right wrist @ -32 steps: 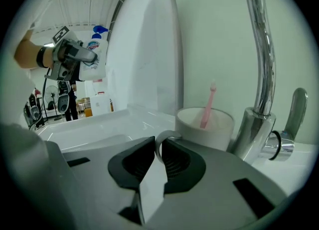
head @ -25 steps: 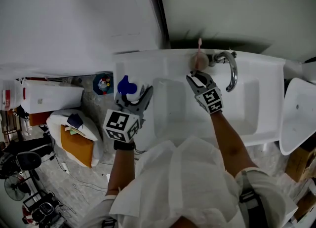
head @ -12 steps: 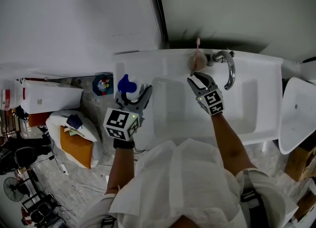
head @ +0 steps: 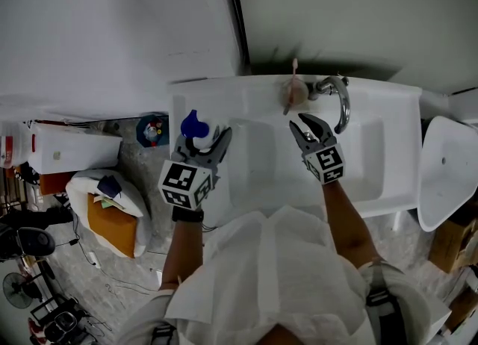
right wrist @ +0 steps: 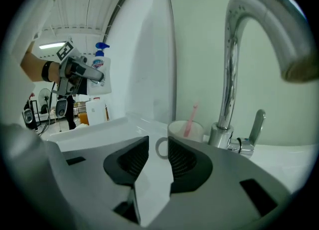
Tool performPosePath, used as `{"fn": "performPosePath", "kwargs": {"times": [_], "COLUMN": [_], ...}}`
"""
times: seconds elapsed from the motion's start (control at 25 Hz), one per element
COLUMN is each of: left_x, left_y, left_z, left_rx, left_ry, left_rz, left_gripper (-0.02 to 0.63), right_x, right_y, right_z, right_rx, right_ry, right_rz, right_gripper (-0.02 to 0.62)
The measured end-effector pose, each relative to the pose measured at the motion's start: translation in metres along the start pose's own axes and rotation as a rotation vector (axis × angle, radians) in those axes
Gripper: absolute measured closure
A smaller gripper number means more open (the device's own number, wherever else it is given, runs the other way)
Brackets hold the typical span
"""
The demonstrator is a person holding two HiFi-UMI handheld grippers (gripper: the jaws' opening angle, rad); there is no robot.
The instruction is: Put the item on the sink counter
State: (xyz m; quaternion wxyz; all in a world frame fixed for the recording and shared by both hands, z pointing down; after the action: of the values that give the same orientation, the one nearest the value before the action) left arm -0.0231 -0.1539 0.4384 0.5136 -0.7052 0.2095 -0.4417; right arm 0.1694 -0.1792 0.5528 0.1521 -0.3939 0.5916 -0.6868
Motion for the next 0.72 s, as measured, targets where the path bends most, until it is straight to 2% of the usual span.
{"fn": "performPosePath", "kwargs": {"times": [0.24,0.48,0.72], "left_x": [0.002,0.005,0.008], "left_y": [0.003,0.005,0.016], "left_z": [0.004,0.008,0.011], "left_rx": [0.001,0.008,0.027], "left_ry": [-0.014,-0.028,-0.044], "left_rz": [0.011,0.015,0.038], "left_gripper": [0.391,0.391,0.391], "right_x": [-0.024,-0.044,-0.062], "right_y": [0.034,0.062,0.079], "right_z": [-0.010,-0.020,-0.019], "right_rx": [0.028,0.018,-0.003], "right_ry": [-0.036,-0.041,-0.069], "right_rz": [0.099,0.176,0.189], "right_gripper": [0.494,0.550,0.584]}}
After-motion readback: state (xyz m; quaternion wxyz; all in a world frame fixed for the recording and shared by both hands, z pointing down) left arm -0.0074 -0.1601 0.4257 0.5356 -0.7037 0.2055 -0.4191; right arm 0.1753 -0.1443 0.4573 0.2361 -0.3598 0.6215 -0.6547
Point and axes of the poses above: the fingertips, and each gripper's own axes: x forward along the fingers, z to its right, y out of its top, the point moved 1 cm from there along -x, backward along the fingers, and after that the axes turned 2 degrees about y, right-handed, at the moved point
